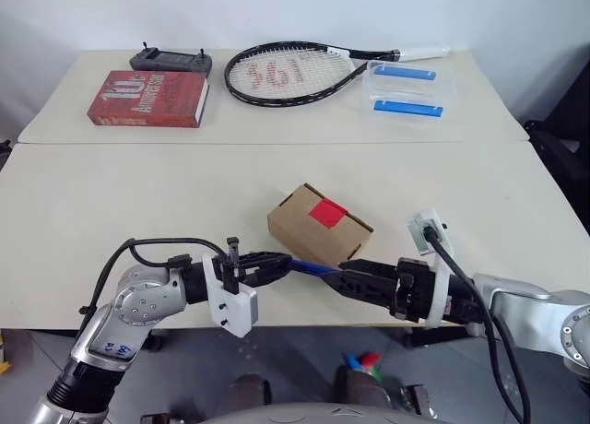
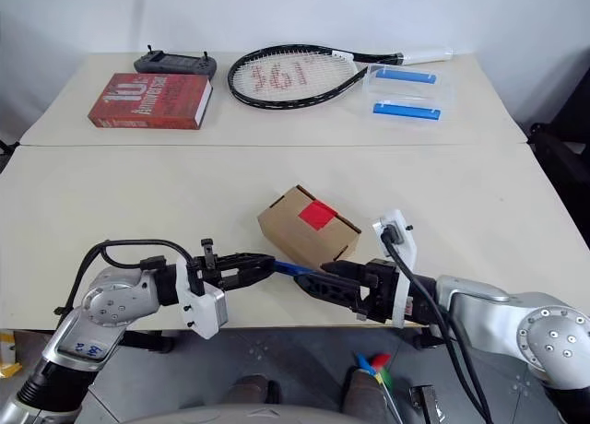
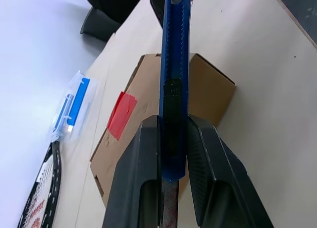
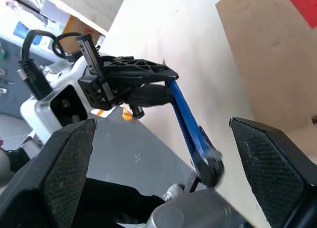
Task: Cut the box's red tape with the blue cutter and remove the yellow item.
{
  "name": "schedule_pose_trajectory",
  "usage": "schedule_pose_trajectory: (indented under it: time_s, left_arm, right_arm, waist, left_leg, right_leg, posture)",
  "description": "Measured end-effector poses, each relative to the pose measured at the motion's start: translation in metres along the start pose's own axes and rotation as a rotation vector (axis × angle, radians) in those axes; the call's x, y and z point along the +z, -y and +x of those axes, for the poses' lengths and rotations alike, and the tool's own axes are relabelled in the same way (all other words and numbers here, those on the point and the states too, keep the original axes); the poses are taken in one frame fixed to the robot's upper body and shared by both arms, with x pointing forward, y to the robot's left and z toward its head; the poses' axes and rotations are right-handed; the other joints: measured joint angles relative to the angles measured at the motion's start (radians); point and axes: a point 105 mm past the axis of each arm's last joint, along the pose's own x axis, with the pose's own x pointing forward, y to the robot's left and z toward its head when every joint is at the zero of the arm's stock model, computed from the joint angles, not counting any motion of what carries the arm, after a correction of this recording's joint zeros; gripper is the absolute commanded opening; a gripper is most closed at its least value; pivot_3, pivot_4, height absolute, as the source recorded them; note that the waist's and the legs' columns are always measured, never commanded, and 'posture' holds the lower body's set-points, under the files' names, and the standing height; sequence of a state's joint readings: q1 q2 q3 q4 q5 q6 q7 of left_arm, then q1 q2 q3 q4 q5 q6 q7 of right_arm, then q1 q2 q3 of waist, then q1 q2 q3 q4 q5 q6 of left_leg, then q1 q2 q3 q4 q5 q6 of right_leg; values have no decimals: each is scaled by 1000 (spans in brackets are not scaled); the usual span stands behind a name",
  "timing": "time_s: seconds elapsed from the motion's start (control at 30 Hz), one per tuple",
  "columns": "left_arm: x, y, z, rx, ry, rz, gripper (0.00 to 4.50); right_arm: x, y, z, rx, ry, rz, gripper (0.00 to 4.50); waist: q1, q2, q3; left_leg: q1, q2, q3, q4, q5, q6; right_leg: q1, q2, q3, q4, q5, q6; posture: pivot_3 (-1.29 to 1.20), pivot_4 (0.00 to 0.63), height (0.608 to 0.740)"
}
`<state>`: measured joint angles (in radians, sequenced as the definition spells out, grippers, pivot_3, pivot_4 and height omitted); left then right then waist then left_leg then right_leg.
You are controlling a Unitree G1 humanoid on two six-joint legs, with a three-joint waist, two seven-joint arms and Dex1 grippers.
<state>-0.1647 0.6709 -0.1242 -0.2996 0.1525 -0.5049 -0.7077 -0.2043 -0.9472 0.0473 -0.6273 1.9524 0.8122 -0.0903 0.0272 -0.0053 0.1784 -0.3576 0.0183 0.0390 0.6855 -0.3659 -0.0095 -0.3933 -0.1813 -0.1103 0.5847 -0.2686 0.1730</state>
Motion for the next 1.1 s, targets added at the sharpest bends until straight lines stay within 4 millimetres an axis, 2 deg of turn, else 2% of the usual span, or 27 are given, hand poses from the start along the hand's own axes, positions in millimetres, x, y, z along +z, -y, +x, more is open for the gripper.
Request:
schedule_pose_trajectory:
  time_s: [0.13, 0.3, 0.73, 0.83, 0.93, 1.1]
  left_arm:
    - [-1, -5, 2, 15, -9, 14, 397]
    - [-3, -6, 3, 25, -18, 6, 397]
    - [-5, -9, 6, 49, -38, 9, 397]
    - [-4, -12, 8, 55, -34, 19, 397]
    - [-4, -13, 8, 60, -34, 20, 397]
    - [-5, -12, 7, 57, -38, 23, 397]
  right_arm:
    - [0, 1, 7, -20, -16, -3, 3585]
    - [-1, 7, 13, -46, -21, 18, 1849]
    - [4, 8, 19, -32, 1, 42, 1849]
    - [4, 10, 19, -30, -3, 47, 1274]
    - [3, 11, 20, -34, -2, 47, 234]
    - [3, 12, 21, -31, 0, 47, 178]
  waist:
    - [-1, 0, 0]
    - [-1, 0, 0]
    - [-1, 0, 0]
    - [-1, 0, 0]
    - [-1, 0, 0]
    - [-1, 0, 0]
  left_leg:
    - [0, 0, 0, 0, 0, 0]
    - [-1, 0, 0, 0, 0, 0]
    - [-1, 0, 0, 0, 0, 0]
    - [-1, 0, 0, 0, 0, 0]
    - [-1, 0, 0, 0, 0, 0]
    - [-1, 0, 0, 0, 0, 0]
  right_leg:
    - [0, 0, 0, 0, 0, 0]
    - [0, 0, 0, 0, 0, 0]
    - [0, 0, -1, 0, 0, 0]
    - [0, 0, -1, 0, 0, 0]
    - [-1, 0, -1, 0, 0, 0]
    - [-1, 0, -1, 0, 0, 0]
  posture:
    - [0, 150, 740]
    - [0, 150, 740]
    - [0, 150, 740]
    - [0, 150, 740]
    - [0, 150, 740]
    - [0, 150, 740]
